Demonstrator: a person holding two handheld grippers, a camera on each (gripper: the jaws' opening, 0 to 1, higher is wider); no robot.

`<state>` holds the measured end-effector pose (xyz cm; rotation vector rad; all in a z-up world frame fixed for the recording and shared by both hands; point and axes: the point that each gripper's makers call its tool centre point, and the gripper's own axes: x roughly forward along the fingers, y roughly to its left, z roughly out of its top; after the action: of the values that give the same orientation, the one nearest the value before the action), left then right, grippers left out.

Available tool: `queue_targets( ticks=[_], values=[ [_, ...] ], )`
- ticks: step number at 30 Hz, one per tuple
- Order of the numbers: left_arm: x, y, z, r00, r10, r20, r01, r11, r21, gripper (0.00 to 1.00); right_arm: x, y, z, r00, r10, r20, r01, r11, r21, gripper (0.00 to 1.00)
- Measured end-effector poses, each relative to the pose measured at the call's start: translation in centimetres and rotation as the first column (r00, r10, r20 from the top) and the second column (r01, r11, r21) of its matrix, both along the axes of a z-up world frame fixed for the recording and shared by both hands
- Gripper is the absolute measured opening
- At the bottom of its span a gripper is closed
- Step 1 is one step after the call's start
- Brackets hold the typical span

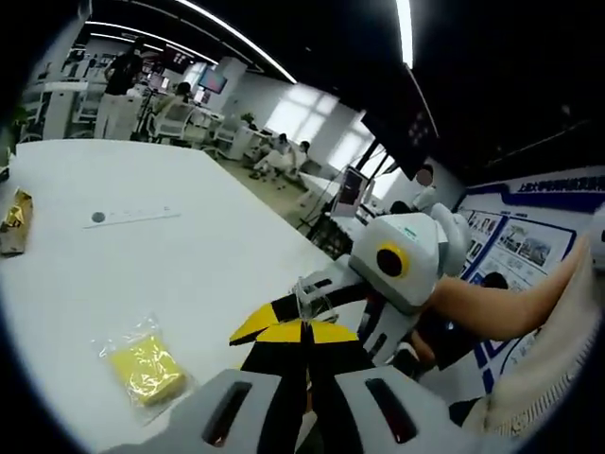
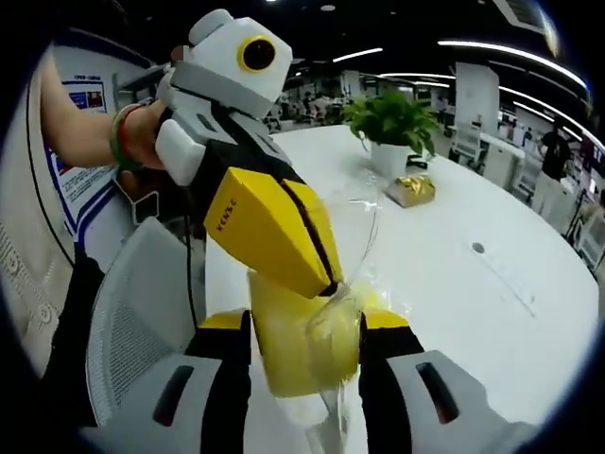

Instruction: Compare the silicone blocks by pressing each to a similar depth, holding the contact briefly, and releasing to observe deformation and rebound differences across the visible hardness samples.

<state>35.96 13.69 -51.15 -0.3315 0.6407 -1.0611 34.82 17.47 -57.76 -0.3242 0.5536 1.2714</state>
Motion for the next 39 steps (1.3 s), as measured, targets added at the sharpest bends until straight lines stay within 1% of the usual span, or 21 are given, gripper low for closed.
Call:
queue_targets(
  ticks=[4, 9, 14, 16, 17, 18, 20, 21, 23, 25, 27, 32, 33, 34, 36, 37, 39],
  values=[
    [-0.1, 0.0, -0.1, 0.999, -0.033, 0.023, 0.033, 0.999, 0.016, 0.00, 0.2, 0.0, 0.1, 1.000, 0.007, 0.011, -0.007, 1.000, 0.005, 0.34],
    [-0.1, 0.0, -0.5, 0.995, -0.073, 0.074, 0.068, 0.996, 0.063, 0.00, 0.3, 0.1, -0.4, 1.000, 0.025, 0.012, -0.025, 1.000, -0.018, 0.30],
    [0.0, 0.0, -1.0, 0.993, -0.090, 0.081, 0.082, 0.992, 0.091, 0.00, 0.5, 0.1, -0.9, 0.999, 0.028, 0.018, -0.027, 0.998, -0.048, 0.26],
    [0.1, 0.0, -1.1, 0.992, -0.091, 0.083, 0.083, 0.992, 0.097, 0.00, 0.7, 0.1, -1.2, 0.999, 0.028, 0.039, -0.026, 0.998, -0.059, 0.24],
    [0.1, 0.1, -1.1, 0.992, -0.092, 0.083, 0.083, 0.992, 0.098, 0.00, 0.8, 0.1, -1.2, 0.998, 0.031, 0.061, -0.027, 0.998, -0.062, 0.22],
    [0.2, 0.1, -1.2, 0.992, -0.092, 0.084, 0.083, 0.991, 0.100, 0.00, 0.8, 0.1, -1.2, 0.997, 0.029, 0.065, -0.025, 0.998, -0.065, 0.21],
    [0.3, 0.2, -1.3, 0.992, -0.092, 0.084, 0.083, 0.991, 0.101, 0.00, 1.1, 0.1, -1.3, 0.992, 0.045, 0.119, -0.035, 0.996, -0.082, 0.18],
    [0.2, 0.1, -1.4, 0.993, -0.088, 0.077, 0.080, 0.992, 0.096, 0.00, 1.1, 0.1, -1.4, 0.990, 0.049, 0.132, -0.038, 0.996, -0.083, 0.17],
    [0.1, 0.1, -1.6, 0.993, -0.090, 0.074, 0.083, 0.992, 0.099, 0.00, 0.9, 0.0, -1.7, 0.994, 0.049, 0.097, -0.039, 0.995, -0.097, 0.15],
    [-0.1, 0.0, -1.9, 0.992, -0.099, 0.077, 0.090, 0.990, 0.113, 0.00, 0.9, 0.0, -2.0, 0.993, 0.052, 0.105, -0.041, 0.993, -0.107, 0.13],
    [-0.2, 0.0, -2.1, 0.991, -0.106, 0.083, 0.095, 0.987, 0.127, 0.00, 0.8, 0.0, -2.4, 0.995, 0.051, 0.086, -0.041, 0.992, -0.118, 0.12],
    [-0.2, 0.2, -2.4, 0.989, -0.116, 0.088, 0.104, 0.985, 0.138, 0.00, 0.6, 0.1, -2.7, 0.996, 0.046, 0.074, -0.037, 0.992, -0.124, 0.12],
    [-0.3, 0.2, -2.4, 0.988, -0.120, 0.093, 0.106, 0.984, 0.141, 0.00, 0.6, 0.1, -2.8, 0.996, 0.043, 0.074, -0.034, 0.992, -0.124, 0.12],
    [-0.4, 0.2, -2.4, 0.988, -0.123, 0.096, 0.109, 0.983, 0.145, 0.00, 0.4, 0.1, -2.8, 0.998, 0.041, 0.052, -0.034, 0.992, -0.120, 0.12],
    [-0.6, 0.1, -2.5, 0.983, -0.139, 0.121, 0.117, 0.978, 0.171, 0.00, 0.4, 0.1, -2.9, 0.997, 0.042, 0.063, -0.034, 0.992, -0.126, 0.12],
    [-0.6, 0.2, -2.6, 0.978, -0.154, 0.144, 0.124, 0.973, 0.195, 0.00, 0.3, 0.0, -2.9, 0.998, 0.044, 0.053, -0.037, 0.991, -0.127, 0.12],
    [-0.7, 0.1, -2.7, 0.977, -0.156, 0.146, 0.125, 0.971, 0.202, 0.00, 0.2, 0.0, -3.1, 0.997, 0.046, 0.058, -0.038, 0.991, -0.131, 0.12]
  ],
)
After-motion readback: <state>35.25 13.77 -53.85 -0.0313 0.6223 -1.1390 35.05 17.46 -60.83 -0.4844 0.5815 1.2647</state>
